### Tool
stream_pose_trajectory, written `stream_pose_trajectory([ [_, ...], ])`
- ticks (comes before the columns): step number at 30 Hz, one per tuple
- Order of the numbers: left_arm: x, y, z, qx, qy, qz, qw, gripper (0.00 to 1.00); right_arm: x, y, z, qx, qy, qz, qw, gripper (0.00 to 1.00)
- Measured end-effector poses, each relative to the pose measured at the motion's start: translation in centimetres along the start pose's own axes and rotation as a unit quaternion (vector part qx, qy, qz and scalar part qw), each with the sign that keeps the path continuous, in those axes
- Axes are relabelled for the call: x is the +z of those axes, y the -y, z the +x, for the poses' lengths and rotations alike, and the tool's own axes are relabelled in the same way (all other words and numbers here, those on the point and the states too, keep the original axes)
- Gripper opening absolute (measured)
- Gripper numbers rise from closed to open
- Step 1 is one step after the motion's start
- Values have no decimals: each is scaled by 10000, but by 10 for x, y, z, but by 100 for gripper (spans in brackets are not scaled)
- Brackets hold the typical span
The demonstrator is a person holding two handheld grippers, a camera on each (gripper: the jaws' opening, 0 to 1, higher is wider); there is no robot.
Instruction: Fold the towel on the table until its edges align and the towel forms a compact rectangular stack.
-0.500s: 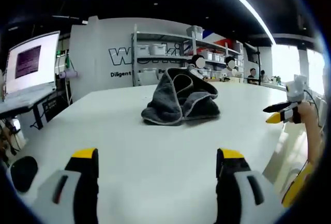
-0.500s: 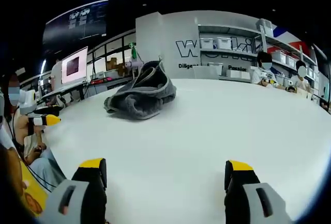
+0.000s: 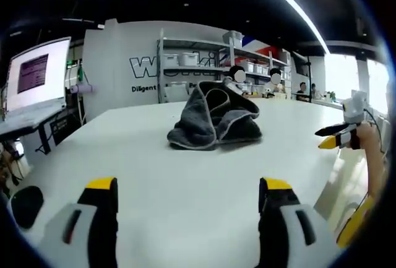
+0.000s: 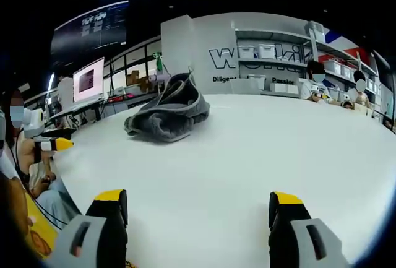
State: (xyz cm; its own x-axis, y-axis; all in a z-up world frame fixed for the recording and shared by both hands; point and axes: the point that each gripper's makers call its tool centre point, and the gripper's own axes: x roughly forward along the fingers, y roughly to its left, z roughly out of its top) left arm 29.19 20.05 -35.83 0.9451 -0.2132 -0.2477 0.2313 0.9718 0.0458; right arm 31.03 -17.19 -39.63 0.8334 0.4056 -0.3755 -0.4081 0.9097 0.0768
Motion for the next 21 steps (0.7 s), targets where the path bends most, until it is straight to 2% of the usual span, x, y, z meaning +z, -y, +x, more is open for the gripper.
stream_pose_trajectory([
  [21, 1, 1, -2, 18, 0, 4, 10000, 99, -1, 0, 2, 27, 2, 38, 10000, 99],
])
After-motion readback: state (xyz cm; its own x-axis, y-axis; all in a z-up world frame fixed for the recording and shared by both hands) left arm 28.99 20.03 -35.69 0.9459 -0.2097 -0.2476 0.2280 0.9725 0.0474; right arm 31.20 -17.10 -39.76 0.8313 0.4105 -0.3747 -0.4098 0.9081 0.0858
